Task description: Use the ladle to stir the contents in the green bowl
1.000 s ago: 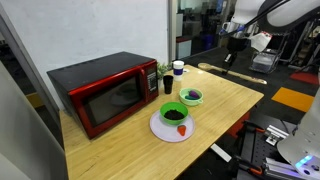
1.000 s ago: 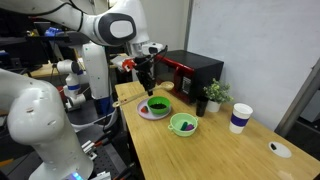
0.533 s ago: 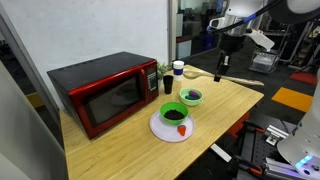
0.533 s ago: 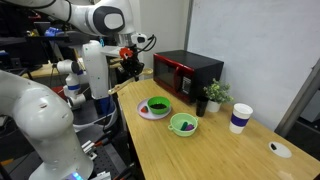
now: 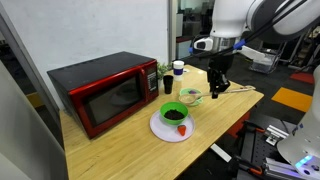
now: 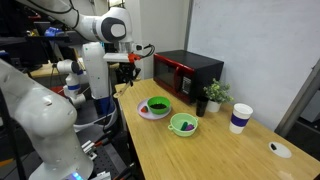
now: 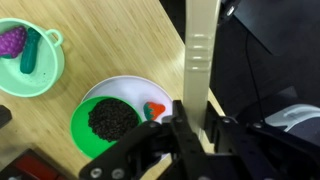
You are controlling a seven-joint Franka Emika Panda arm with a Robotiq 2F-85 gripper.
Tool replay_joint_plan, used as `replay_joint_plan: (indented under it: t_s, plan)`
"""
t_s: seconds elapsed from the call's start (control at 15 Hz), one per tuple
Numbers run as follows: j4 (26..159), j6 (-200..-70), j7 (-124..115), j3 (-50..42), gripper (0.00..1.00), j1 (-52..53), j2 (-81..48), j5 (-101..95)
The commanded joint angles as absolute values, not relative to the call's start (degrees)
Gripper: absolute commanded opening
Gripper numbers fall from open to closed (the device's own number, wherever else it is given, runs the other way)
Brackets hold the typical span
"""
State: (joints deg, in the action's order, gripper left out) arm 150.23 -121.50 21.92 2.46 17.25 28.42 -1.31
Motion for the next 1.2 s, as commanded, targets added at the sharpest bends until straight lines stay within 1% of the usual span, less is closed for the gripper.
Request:
replay_joint_plan:
  t_s: [0.0, 0.33, 0.73, 1.13]
  plan:
    - [147.03, -121.31, 28.64, 3.85, 0.06, 17.10, 20.63, -4.90]
    - [142.42, -121.31, 33.89, 5.86, 0.06, 15.50, 12.40, -16.71]
    - [137.63, -122.01, 34.83, 6.93, 0.06, 13.41, 5.77, -31.40]
    - [133.47, -121.65, 34.29, 6.57, 0.06, 11.61, 2.50, -37.36]
